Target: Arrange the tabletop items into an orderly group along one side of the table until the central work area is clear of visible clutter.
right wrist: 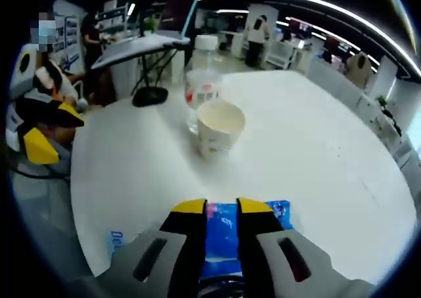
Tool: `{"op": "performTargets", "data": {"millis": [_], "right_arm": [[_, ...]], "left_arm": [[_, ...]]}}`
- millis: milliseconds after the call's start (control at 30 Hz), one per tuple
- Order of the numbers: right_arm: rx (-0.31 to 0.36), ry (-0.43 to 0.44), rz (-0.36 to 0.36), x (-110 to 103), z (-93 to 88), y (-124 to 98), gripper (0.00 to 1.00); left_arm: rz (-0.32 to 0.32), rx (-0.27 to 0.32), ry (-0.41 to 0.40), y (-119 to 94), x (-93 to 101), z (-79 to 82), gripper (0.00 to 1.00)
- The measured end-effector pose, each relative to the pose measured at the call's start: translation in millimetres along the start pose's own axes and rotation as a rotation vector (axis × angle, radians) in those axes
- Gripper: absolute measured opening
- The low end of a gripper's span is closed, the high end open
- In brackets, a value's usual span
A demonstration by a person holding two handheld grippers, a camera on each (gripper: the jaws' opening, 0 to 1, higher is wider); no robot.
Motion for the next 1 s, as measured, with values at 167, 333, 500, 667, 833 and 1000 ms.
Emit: {"op": "performTargets", "data": {"millis": [167,333,500,667,833,1000], "right_arm": [[0.014,0.048,-0.039,18,-11.0,-17,0.15],[0.001,0.111,-0.079,38,-33.4,-32,0.15],[-0.015,0.147,-0.103,49,-53.9,-44,0.15],[-0.023,0.202,-0.136,60,-73.2,-56,0.15],[-0.042,0.248,-0.166,70,-98.3,-68,0.15],[-0.058,0.294,-0.186,77,-119.0,-80,0.15]], "left_arm": [[-0.02,-0.021,-0.013,7,10.6,-5.1,0.41],[-0.028,-0.03,-0.017,10,17.8,-6.6,0.4],[-0.047,-0.049,-0.002,15,27.2,-11.2,0.4],[-0.062,-0.076,0.008,17,33.9,-18.1,0.4],[-0.075,-0.095,0.011,22,41.3,-24.0,0.4],[-0.089,-0.114,0.015,27,48.4,-28.5,0.39]]}}
Point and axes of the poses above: the point that each gripper's makers call its tool centre point, and the gripper's own axes: y roughly forward along the fingers, x roughly to its right, z roughly out of its top, the point moved 2 cm from there along -y, roughly backward along the fingers, and after that the axes turned 8 degrees about -z, right-handed, at the moved point
